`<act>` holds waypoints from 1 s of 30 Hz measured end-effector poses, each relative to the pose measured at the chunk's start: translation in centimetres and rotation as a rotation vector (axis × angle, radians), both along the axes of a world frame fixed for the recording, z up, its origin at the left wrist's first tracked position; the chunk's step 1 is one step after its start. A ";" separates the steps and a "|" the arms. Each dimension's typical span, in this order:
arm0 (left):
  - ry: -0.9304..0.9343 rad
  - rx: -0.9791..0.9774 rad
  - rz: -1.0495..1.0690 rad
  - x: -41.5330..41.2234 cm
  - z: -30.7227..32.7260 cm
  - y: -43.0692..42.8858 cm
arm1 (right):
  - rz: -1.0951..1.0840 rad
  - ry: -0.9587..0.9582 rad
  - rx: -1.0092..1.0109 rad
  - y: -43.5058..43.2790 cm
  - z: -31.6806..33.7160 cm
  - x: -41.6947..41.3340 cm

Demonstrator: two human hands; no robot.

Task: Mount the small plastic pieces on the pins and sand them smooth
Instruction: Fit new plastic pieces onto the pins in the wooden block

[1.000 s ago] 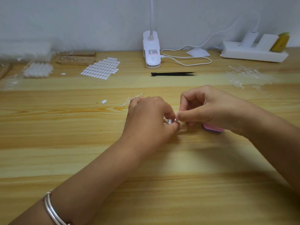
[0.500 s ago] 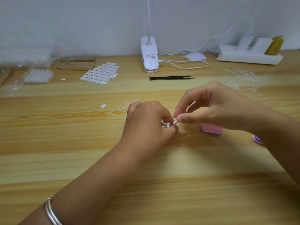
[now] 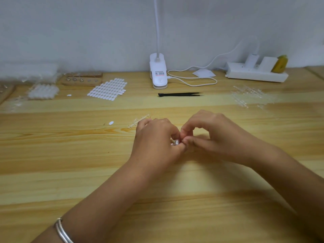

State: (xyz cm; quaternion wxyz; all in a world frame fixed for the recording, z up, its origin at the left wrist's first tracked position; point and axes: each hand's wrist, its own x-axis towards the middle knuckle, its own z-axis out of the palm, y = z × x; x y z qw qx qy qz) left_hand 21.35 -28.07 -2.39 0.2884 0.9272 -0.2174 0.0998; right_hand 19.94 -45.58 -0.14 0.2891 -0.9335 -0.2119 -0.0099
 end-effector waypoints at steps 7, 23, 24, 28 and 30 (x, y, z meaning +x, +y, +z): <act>-0.008 0.036 -0.031 -1.1 0.6 1.6 | -0.129 -0.001 0.117 -1.3 0.9 -1.0; 0.386 -0.513 0.019 -2.0 -0.9 6.9 | -0.424 -0.102 -0.061 -3.3 -2.3 -6.0; 0.384 -0.509 0.009 -2.2 -0.8 6.8 | -0.432 -0.119 -0.035 -3.3 -2.4 -6.3; 0.408 -0.469 -0.023 -3.2 -0.6 5.7 | -0.449 -0.219 0.124 -3.0 -2.2 -7.2; 0.425 -0.456 -0.061 -3.8 -0.6 4.9 | -0.462 -0.303 0.207 -2.7 -2.0 -7.5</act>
